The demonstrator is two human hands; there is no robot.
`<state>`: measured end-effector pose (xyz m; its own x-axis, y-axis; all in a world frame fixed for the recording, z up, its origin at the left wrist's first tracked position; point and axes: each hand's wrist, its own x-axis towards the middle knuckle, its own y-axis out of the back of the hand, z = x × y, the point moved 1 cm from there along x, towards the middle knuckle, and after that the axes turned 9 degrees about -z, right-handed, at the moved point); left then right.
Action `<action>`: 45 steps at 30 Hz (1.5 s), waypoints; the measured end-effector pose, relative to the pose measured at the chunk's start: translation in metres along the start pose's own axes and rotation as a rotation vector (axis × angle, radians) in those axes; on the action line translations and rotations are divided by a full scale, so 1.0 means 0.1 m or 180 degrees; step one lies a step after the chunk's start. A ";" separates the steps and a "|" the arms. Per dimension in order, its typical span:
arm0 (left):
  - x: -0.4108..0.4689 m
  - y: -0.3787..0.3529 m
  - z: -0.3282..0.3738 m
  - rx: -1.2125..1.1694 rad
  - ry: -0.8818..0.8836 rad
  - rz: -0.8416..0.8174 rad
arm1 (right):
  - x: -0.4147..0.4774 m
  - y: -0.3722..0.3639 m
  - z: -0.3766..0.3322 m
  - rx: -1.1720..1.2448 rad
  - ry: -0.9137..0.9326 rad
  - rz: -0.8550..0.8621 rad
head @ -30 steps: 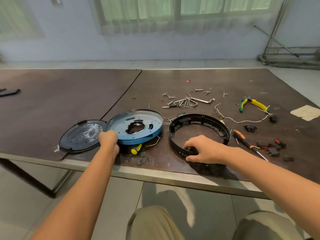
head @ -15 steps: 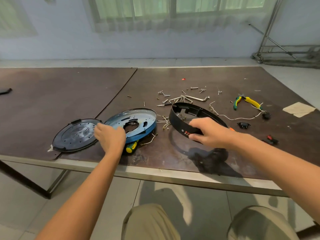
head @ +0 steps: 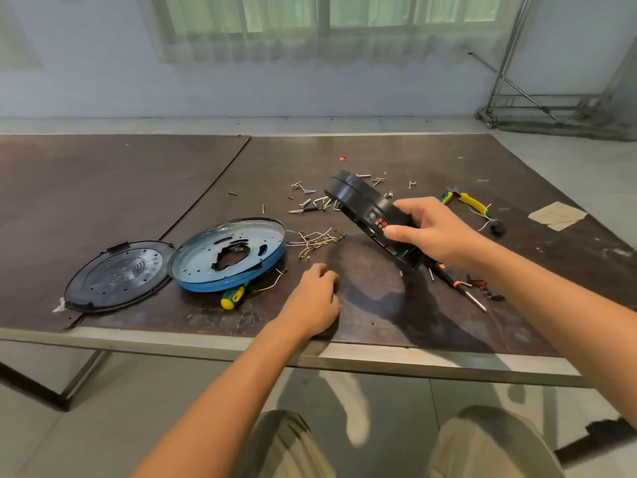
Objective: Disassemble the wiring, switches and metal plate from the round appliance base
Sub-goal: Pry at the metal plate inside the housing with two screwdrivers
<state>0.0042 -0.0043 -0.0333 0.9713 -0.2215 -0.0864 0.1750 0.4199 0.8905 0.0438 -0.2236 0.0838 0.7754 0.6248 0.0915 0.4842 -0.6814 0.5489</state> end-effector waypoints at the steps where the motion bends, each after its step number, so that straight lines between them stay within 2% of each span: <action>1: 0.04 -0.01 0.01 0.0033 0.0080 0.0078 | -0.01 0.01 -0.02 0.0076 0.0024 0.0002; 4: 0.22 0.03 0.02 0.0340 0.0319 0.0369 | -0.03 0.05 -0.04 0.0044 0.0049 0.0033; 11: 0.52 0.09 0.01 0.0297 0.0696 0.0561 | -0.12 0.22 0.08 -0.0170 -0.0115 0.0187; 16: 0.65 0.11 0.17 0.0186 0.0397 0.0104 | -0.17 0.40 0.17 -0.0316 -0.0070 0.0305; 22: 0.85 -0.14 0.70 -0.0355 -0.0290 0.0215 | -0.21 0.53 0.23 -0.0344 0.0000 0.0324; 26: 1.02 -0.22 0.99 -0.0425 -0.0344 -0.0256 | -0.30 0.61 0.27 -0.0393 -0.0025 0.0296; 30: 1.07 -0.26 1.19 -0.0399 -0.0444 -0.0240 | -0.36 0.69 0.31 -0.0494 -0.0056 0.0288; 33: 1.14 -0.33 1.33 -0.0368 -0.0321 -0.0408 | -0.40 0.75 0.34 -0.0528 -0.0062 0.0330; 39: 1.07 -0.42 1.28 -0.1603 -0.0187 0.0088 | -0.45 0.79 0.40 -0.0744 -0.0027 0.0333; 45: 0.92 -0.04 0.59 -0.1892 0.0342 0.0766 | -0.37 0.57 0.30 -0.1096 0.0128 0.0129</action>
<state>0.0834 -0.0785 -0.0179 0.9998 0.0160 0.0131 -0.0204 0.8691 0.4942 0.0551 -0.2968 0.0869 0.7713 0.6190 0.1478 0.2829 -0.5415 0.7917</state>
